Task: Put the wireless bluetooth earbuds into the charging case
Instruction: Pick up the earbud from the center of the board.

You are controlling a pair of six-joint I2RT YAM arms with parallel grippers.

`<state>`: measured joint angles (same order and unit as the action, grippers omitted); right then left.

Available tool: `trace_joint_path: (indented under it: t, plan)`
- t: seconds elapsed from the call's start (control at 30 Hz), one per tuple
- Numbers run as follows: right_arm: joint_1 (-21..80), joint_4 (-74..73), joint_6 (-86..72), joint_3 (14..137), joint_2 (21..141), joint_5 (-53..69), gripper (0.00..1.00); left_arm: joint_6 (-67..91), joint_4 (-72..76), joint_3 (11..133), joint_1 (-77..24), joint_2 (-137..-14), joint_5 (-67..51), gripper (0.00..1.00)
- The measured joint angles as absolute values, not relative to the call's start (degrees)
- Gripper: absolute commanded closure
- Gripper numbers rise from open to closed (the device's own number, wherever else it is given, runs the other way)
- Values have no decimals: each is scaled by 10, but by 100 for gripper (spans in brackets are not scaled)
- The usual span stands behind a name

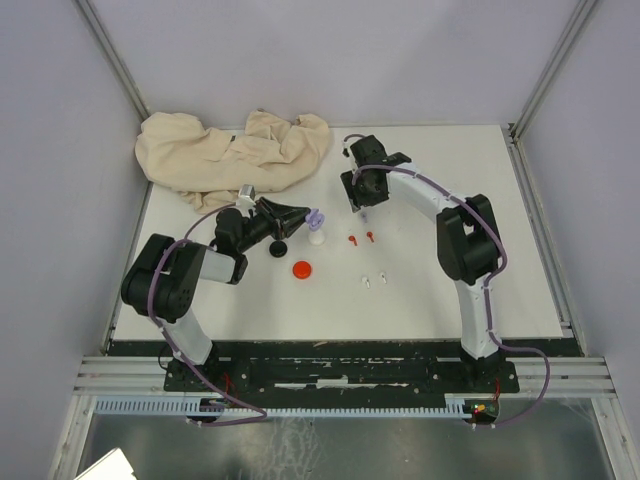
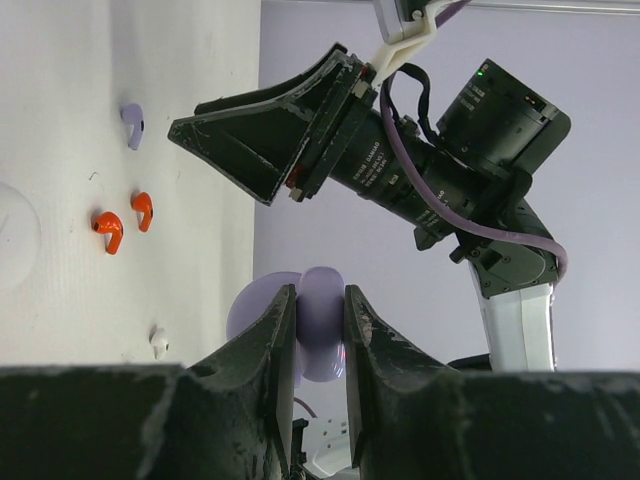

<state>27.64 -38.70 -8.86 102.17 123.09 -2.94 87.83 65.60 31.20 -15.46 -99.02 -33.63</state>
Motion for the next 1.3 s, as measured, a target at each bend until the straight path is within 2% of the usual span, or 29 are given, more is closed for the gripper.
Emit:
trace_joint_path:
  t: [1.3]
  plan:
    - [254,-391,-98,1056,1304,10,58,865,633,328,-154,-988,-351,97]
